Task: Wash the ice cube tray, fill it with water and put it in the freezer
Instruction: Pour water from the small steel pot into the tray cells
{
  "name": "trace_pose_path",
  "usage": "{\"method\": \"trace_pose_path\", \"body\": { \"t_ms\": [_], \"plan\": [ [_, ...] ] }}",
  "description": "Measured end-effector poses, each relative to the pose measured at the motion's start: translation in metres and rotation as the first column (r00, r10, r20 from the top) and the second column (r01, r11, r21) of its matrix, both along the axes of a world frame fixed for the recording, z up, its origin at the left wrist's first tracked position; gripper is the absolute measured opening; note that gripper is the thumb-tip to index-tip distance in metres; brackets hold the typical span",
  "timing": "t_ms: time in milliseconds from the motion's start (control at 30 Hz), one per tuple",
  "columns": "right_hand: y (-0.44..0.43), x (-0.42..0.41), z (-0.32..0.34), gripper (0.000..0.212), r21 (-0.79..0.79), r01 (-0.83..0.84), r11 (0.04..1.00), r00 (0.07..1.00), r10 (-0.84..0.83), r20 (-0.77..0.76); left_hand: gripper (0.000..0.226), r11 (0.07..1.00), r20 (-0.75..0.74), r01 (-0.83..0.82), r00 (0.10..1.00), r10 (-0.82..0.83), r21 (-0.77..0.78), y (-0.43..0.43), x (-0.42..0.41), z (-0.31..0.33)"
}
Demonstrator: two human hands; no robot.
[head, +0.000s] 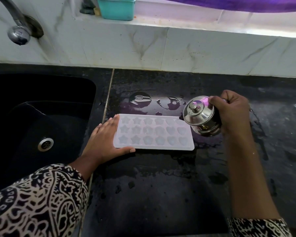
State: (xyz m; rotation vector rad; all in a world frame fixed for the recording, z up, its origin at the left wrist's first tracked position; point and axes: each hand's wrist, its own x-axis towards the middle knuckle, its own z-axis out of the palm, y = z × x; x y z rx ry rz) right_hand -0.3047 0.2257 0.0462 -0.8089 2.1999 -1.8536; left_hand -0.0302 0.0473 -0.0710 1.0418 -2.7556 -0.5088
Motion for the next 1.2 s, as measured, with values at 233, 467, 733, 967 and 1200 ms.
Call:
{"method": "trace_pose_path", "body": {
  "t_ms": [233, 467, 733, 967, 1200],
  "plan": [
    [0.0, -0.001, 0.001, 0.034, -0.008, -0.001, 1.0, 1.0, 0.001, -0.001, 0.135, 1.0, 0.002, 0.005, 1.0, -0.005, 0.001, 0.0, 0.0, 0.001],
    [0.0, -0.001, 0.0, 0.035, -0.029, 0.003, 1.0, 1.0, -0.002, 0.02, 0.136, 1.0, 0.01, 0.007, 1.0, -0.007, -0.002, 0.0, 0.0, 0.001],
    [0.003, -0.002, -0.003, 0.031, -0.234, 0.025, 0.972, 0.955, 0.046, 0.294, 0.136, 1.0, 0.005, 0.006, 1.0, -0.006, 0.0, -0.002, 0.0, -0.001],
    [0.015, -0.006, -0.006, 0.03, -0.182, 0.068, 0.981, 0.97, -0.022, 0.244, 0.135, 1.0, 0.001, 0.006, 1.0, -0.006, 0.0, -0.001, 0.0, -0.001],
    [0.023, -0.013, -0.015, 0.038, -0.12, 0.102, 0.987, 0.986, -0.085, 0.142, 0.135, 1.0, 0.001, 0.004, 1.0, -0.004, -0.01, -0.002, -0.001, 0.0]
  ]
}}
